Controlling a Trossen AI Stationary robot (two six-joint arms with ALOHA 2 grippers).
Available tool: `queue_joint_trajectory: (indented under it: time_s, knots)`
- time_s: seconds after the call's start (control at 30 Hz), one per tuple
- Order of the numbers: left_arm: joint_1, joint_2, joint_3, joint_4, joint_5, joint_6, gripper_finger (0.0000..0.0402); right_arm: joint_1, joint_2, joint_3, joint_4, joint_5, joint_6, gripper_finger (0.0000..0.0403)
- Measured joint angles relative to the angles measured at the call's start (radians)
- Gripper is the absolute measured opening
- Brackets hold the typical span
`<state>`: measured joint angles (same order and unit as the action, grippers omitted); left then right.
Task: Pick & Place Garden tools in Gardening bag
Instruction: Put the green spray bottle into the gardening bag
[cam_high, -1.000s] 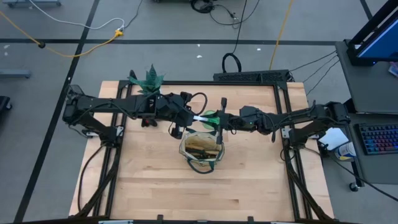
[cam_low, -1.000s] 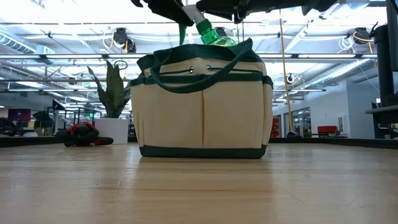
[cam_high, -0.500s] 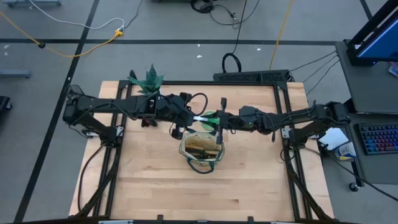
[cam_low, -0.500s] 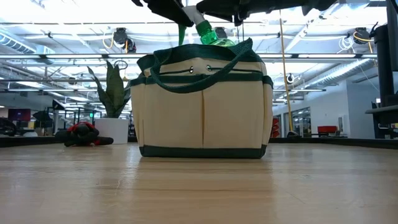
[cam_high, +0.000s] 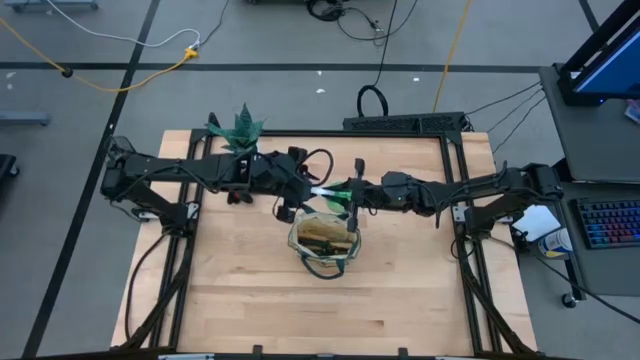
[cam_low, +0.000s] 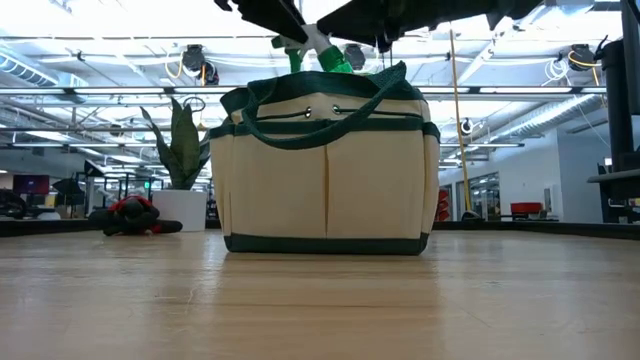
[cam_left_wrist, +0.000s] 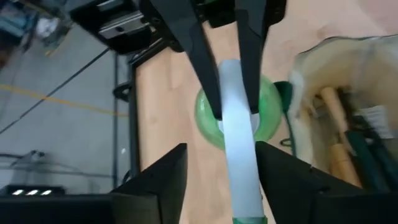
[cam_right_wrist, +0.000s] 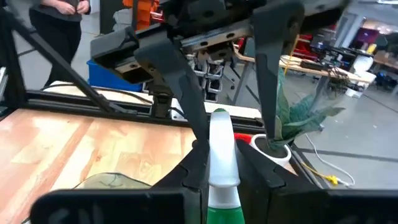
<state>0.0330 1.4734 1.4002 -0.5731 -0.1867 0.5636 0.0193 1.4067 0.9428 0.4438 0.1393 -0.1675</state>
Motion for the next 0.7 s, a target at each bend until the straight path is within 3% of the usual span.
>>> queue_joint_trajectory:
  time_s: [0.23, 0.47, 0.7]
  knots:
    - [-0.009, -0.002, 0.000, -0.009, -0.179, -0.036, 0.0202, 0.011, -0.003, -0.001, -0.067, 0.179, 0.021, 0.0047]
    - [-0.011, -0.020, 0.002, -0.072, -0.294, -0.089, 0.0202, 0.016, -0.052, -0.002, -0.075, 0.197, 0.041, 0.0047]
    - [-0.011, -0.068, 0.002, -0.135, -0.314, -0.177, 0.0202, 0.028, -0.099, -0.001, -0.059, 0.197, 0.076, 0.0047]
